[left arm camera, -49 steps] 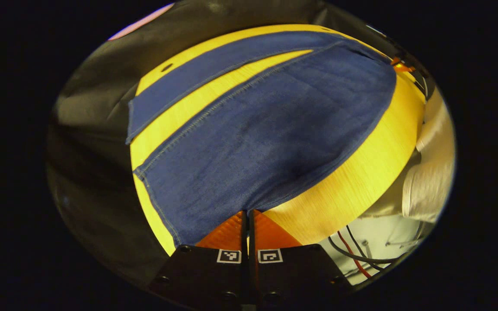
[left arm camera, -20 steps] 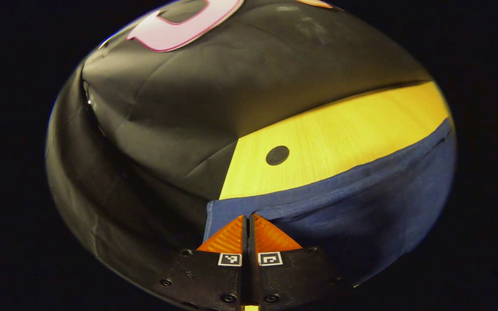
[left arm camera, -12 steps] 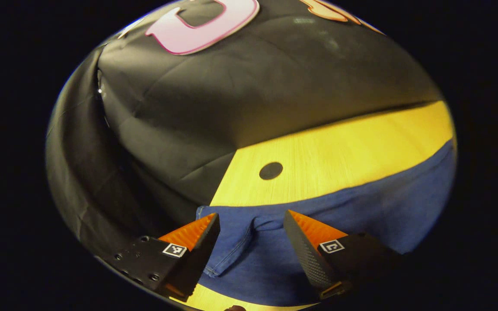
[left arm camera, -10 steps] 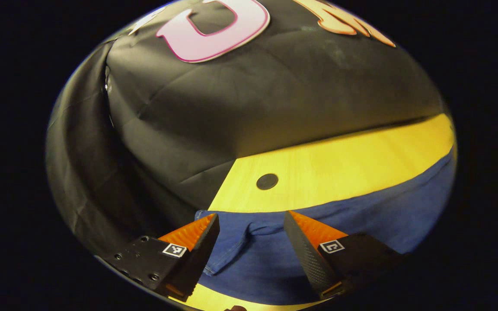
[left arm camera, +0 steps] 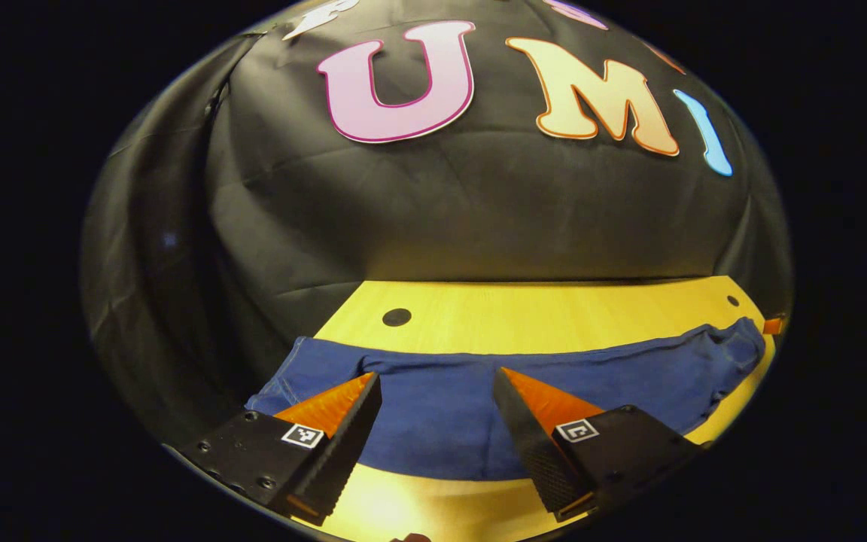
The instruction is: Grasp the waist and the cuffs of the jeans and fold them to make the two legs overlap; first hold the waist and fold one-third of the jeans toward the cuffs, then hold the cuffs and fold the remaining one-third in the same direction to finish folding.
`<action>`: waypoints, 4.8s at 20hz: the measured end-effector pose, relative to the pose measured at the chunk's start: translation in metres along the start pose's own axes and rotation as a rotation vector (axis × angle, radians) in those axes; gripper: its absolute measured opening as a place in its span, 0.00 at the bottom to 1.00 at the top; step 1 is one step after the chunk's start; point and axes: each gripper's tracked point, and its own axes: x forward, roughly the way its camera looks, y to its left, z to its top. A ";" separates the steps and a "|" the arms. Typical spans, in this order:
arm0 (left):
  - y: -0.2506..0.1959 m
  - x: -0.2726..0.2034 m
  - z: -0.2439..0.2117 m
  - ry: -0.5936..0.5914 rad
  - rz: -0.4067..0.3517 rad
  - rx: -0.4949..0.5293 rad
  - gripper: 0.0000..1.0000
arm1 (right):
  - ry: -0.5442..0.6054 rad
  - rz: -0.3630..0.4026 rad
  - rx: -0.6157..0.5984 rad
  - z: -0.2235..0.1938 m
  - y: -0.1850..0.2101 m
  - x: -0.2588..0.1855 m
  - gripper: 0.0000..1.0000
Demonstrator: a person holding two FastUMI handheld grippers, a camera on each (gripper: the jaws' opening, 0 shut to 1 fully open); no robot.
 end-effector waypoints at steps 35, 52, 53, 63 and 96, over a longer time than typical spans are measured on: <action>-0.001 -0.026 -0.009 -0.012 -0.079 -0.050 0.96 | -0.048 -0.187 -0.070 0.001 -0.043 -0.034 0.01; 0.091 0.004 -0.007 -0.040 -0.209 -0.119 0.94 | -0.334 0.593 0.213 0.095 0.365 -0.133 0.02; 0.094 0.006 -0.010 -0.035 -0.207 -0.126 0.94 | -0.289 0.612 0.215 0.077 0.387 -0.118 0.03; 0.133 0.010 -0.024 -0.022 -0.148 -0.160 0.94 | 0.040 0.536 -0.011 -0.082 0.466 -0.013 0.03; 0.138 0.065 -0.135 0.208 -0.159 -0.208 0.94 | -0.057 0.362 -0.051 -0.032 0.376 -0.086 0.98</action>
